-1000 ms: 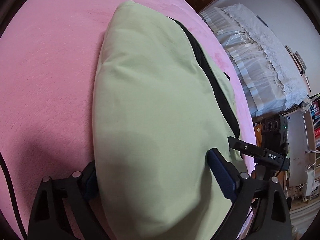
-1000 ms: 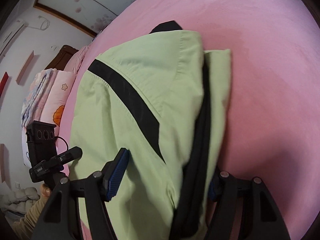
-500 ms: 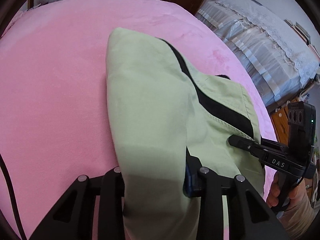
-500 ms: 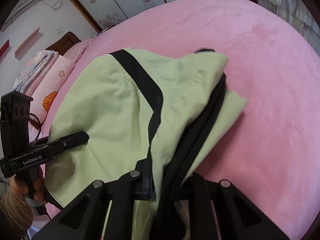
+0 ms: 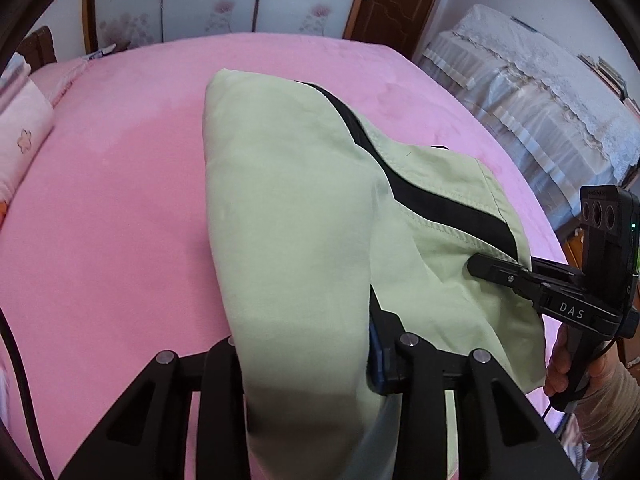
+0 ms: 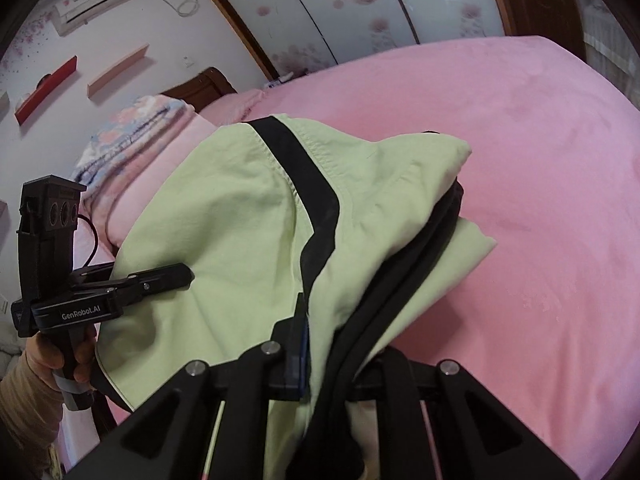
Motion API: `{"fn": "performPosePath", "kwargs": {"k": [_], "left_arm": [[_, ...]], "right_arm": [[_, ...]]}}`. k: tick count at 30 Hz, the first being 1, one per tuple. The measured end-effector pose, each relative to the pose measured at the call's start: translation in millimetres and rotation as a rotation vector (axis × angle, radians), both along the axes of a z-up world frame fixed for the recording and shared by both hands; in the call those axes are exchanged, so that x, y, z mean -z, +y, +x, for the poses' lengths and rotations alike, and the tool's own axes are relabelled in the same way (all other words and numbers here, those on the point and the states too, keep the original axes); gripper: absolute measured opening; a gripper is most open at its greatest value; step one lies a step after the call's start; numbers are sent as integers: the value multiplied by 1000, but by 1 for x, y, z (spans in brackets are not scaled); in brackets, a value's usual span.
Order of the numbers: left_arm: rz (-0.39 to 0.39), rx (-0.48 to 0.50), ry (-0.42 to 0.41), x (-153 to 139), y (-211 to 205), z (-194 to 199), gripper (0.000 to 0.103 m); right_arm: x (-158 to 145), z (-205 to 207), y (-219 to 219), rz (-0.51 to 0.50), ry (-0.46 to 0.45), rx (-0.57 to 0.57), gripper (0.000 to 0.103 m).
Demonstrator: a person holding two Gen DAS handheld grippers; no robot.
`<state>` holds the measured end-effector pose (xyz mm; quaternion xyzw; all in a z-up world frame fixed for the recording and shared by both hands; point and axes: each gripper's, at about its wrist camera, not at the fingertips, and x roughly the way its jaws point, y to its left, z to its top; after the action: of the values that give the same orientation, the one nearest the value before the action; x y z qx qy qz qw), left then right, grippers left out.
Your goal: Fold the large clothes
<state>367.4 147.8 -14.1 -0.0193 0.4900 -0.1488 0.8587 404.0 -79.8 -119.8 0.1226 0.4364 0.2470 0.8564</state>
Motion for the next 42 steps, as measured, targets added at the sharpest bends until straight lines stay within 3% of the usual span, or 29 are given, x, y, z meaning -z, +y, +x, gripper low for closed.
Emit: {"fn": "performPosePath", "kwargs": {"k": [4, 7, 12, 15, 18, 20, 22, 25, 29, 31, 34, 36, 37, 39, 41, 42], "left_arm": [[34, 12, -29, -6, 48, 65, 34], [62, 26, -36, 6, 79, 115, 34], [75, 20, -10, 50, 120, 187, 36], [80, -8, 28, 101, 131, 219, 39], [93, -44, 51, 140, 139, 232, 53], [85, -66, 11, 154, 148, 234, 73], [116, -112, -41, 155, 155, 230, 88], [129, -155, -73, 149, 161, 225, 92], [231, -223, -87, 125, 156, 211, 92], [268, -246, -133, 102, 154, 194, 92], [247, -300, -192, 74, 139, 167, 92], [198, -334, -203, 67, 134, 149, 90], [185, -342, -198, 68, 130, 146, 87], [148, -352, -184, 77, 125, 137, 71], [142, -367, -157, 90, 124, 135, 48], [148, -372, -147, 97, 123, 133, 45]], "right_arm": [[4, 59, 39, 36, -31, 20, 11], [20, 103, 66, 61, -37, 42, 11], [64, 161, 94, 94, -7, 75, 11], [95, 191, 101, 69, 17, 92, 11], [120, 208, 105, 7, 30, 88, 11], [125, 208, 108, -22, 16, 68, 14], [128, 205, 105, -60, 11, 58, 25], [126, 205, 106, -95, 43, 64, 38], [100, 187, 94, -160, 20, 87, 39], [81, 171, 88, -185, -24, 108, 39], [54, 146, 87, -204, -131, 113, 39], [47, 139, 99, -205, -141, 81, 36], [46, 136, 106, -203, -141, 69, 30], [51, 135, 124, -208, -131, 39, 16], [61, 138, 140, -210, -101, 24, 11], [69, 140, 145, -211, -78, 22, 11]]}}
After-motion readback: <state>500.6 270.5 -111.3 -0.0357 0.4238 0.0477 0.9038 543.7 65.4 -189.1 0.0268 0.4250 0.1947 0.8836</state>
